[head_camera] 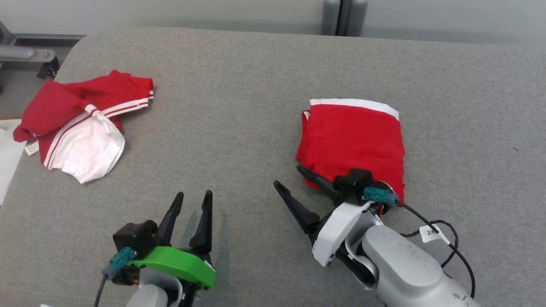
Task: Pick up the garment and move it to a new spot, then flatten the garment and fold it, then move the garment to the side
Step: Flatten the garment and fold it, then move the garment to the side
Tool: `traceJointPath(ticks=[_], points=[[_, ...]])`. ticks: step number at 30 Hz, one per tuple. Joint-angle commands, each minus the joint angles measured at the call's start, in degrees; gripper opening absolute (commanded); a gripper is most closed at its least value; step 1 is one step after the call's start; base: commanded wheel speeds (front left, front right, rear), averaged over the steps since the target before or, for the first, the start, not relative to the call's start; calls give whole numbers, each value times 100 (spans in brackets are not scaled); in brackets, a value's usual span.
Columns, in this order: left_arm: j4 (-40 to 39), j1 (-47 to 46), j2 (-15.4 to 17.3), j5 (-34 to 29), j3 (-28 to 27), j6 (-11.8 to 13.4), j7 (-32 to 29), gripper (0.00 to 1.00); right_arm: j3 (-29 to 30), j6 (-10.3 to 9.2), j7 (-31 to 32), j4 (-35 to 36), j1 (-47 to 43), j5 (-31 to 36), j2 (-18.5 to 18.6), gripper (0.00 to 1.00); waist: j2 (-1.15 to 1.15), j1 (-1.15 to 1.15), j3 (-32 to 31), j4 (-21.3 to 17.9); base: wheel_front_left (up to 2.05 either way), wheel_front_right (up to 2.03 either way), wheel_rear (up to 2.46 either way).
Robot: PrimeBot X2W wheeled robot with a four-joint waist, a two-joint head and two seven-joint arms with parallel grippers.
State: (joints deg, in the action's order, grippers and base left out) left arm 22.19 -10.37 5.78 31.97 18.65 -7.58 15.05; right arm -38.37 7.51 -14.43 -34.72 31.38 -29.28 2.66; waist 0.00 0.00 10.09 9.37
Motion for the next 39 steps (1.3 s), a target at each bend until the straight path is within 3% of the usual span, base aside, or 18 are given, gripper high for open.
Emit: traceJointPath(ticks=[1, 5, 14, 20, 29, 39], points=[[-13, 96, 0, -48, -52, 19, 18, 100, -8, -5, -48, -40, 13, -8, 47, 100, 0, 0, 3, -69, 0, 0, 0], [-42, 114, 44, -200, -199, 19, 18, 100, 361, -5, -80, 87, 78, 181, 38, 100, 0, 0, -40, -266, 0, 0, 0], [-226, 195, 40, -736, -516, 19, 18, 100, 2440, -5, -82, 1055, -692, 1411, 35, 100, 0, 0, -186, -697, 0, 0, 0], [-244, 329, 46, -1051, -727, 19, 18, 100, 3384, -5, -83, 1337, -1394, 2022, 31, 100, 0, 0, -318, -871, 0, 0, 0], [-255, 812, -67, -1488, -959, 19, 18, 100, 4016, -5, -84, 1202, -2259, 2095, 32, 100, 0, 0, -578, -990, 0, 0, 0], [-382, 730, -159, -1668, -925, 19, 18, 100, 3770, -5, -84, 1034, -2118, 2036, 33, 100, 0, 0, -409, -874, 0, 0, 0]])
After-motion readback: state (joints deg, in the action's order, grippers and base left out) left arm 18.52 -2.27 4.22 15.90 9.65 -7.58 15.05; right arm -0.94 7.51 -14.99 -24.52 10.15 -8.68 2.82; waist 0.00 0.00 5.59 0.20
